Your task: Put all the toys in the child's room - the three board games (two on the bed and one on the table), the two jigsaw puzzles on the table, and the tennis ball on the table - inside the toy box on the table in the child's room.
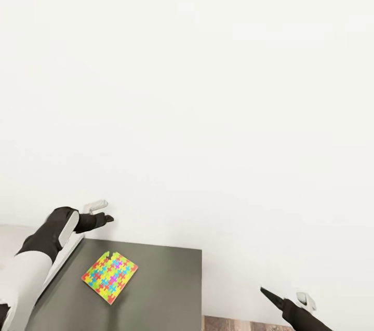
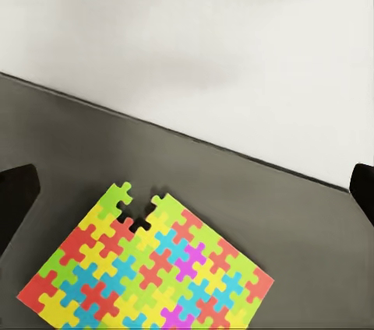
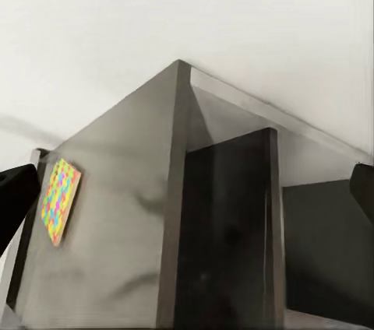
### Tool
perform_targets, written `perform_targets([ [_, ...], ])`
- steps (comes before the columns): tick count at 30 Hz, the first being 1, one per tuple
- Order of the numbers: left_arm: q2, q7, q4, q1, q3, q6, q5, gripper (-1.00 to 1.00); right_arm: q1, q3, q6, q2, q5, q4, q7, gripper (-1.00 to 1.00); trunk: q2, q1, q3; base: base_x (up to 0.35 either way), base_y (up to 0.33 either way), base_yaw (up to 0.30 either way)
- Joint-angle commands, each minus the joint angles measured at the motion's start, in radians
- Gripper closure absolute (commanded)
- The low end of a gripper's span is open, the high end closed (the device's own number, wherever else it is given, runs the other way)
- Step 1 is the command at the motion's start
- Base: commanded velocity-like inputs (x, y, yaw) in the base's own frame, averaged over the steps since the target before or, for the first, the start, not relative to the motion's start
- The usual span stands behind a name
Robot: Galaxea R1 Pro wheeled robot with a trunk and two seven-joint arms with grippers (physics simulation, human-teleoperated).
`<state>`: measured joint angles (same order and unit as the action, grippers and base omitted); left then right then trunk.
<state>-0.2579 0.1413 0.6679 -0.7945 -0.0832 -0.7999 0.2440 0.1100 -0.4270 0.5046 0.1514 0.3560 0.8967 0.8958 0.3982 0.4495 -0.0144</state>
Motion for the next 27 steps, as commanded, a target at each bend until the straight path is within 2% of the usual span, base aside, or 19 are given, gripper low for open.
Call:
perform_targets([
  [1,0.005,0.004,-0.008,-0.002,0.005,-0.001,-0.026,-1.00,0.001,-0.001,0.007,0.002,0.006,-0.007,0.001,-1.00,0.002,0.000,-0.003,0.000,0.000,0.000],
  [8,0.013,0.000,-0.026,-0.004,0.019,0.014,-0.117,-1.00,0.001,-0.001,0.003,0.005,0.005,-0.017,0.000,-1.00,0.002,0.000,-0.015,0.000,0.000,0.000],
  [12,0.014,-0.001,-0.030,-0.005,0.021,0.030,-0.129,-1.00,0.002,-0.001,0.003,0.007,0.006,-0.017,0.000,-1.00,0.002,0.000,-0.021,0.000,0.000,0.000],
  [20,0.018,-0.002,-0.063,-0.005,0.023,0.076,-0.137,-1.00,0.001,-0.001,0.003,0.028,0.012,-0.021,0.000,-1.00,0.002,0.000,-0.034,0.000,0.000,0.000],
  [27,0.029,0.001,-0.066,-0.005,0.024,0.083,-0.139,-1.00,0.002,-0.002,-0.019,0.032,0.013,-0.045,0.000,-1.00,0.002,0.000,-0.046,0.000,0.000,0.000],
])
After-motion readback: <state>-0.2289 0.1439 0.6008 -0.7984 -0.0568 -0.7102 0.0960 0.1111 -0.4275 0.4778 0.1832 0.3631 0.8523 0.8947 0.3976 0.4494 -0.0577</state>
